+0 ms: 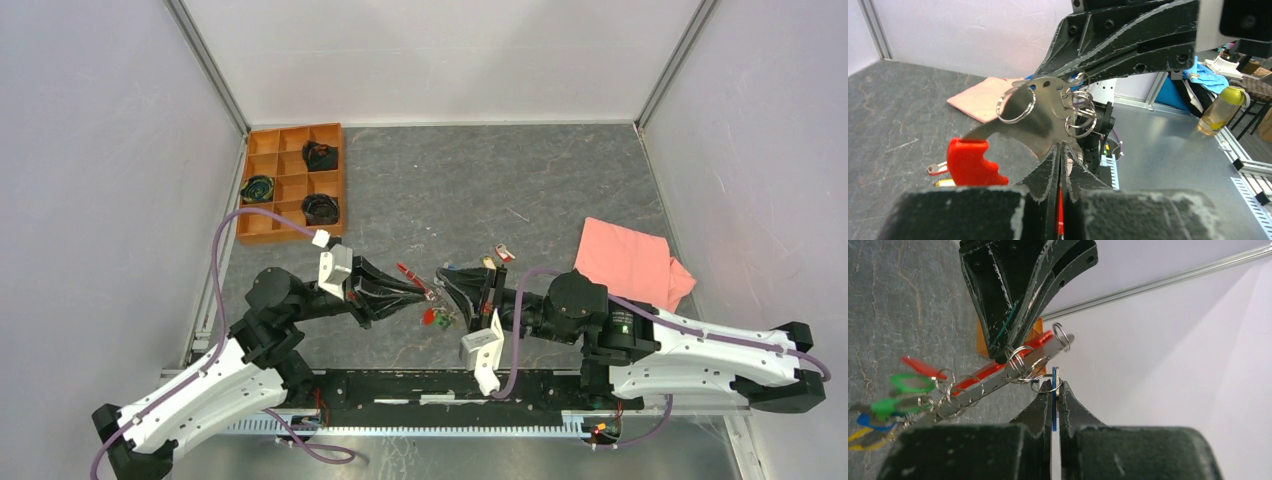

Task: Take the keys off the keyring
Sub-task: Remove the key from the keyring.

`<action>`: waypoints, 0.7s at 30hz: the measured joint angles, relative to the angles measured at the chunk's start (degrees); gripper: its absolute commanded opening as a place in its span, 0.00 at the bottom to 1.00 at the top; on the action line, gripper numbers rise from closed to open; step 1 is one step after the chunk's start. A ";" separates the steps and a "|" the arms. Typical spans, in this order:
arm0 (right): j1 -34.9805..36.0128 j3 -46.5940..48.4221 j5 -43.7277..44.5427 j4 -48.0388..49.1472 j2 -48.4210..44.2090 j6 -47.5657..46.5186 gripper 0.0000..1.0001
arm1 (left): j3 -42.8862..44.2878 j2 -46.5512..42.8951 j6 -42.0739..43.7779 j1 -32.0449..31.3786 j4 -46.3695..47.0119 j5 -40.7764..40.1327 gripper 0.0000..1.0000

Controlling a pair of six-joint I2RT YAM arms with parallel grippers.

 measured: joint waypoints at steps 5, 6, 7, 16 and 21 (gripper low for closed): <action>-0.02 0.00 1.53 0.00 -0.09 0.46 0.00 | 0.11 -1.03 2.36 0.00 -2.10 -1.05 0.29; -0.04 0.00 2.10 0.02 -0.04 0.63 0.00 | 0.15 -1.51 3.04 0.00 -2.80 -1.25 0.29; -0.04 0.00 2.86 0.04 0.04 0.90 0.00 | 0.22 -1.97 3.50 0.00 -3.21 -1.31 0.30; -0.04 4.07 16.48 0.07 5.95 6.49 0.00 | 4.02 -4.50 5.01 0.00 -4.37 0.52 0.39; -0.04 13.86 24.59 -6.47 12.63 14.16 0.00 | 4.39 -1.77 4.02 0.00 0.37 0.20 0.38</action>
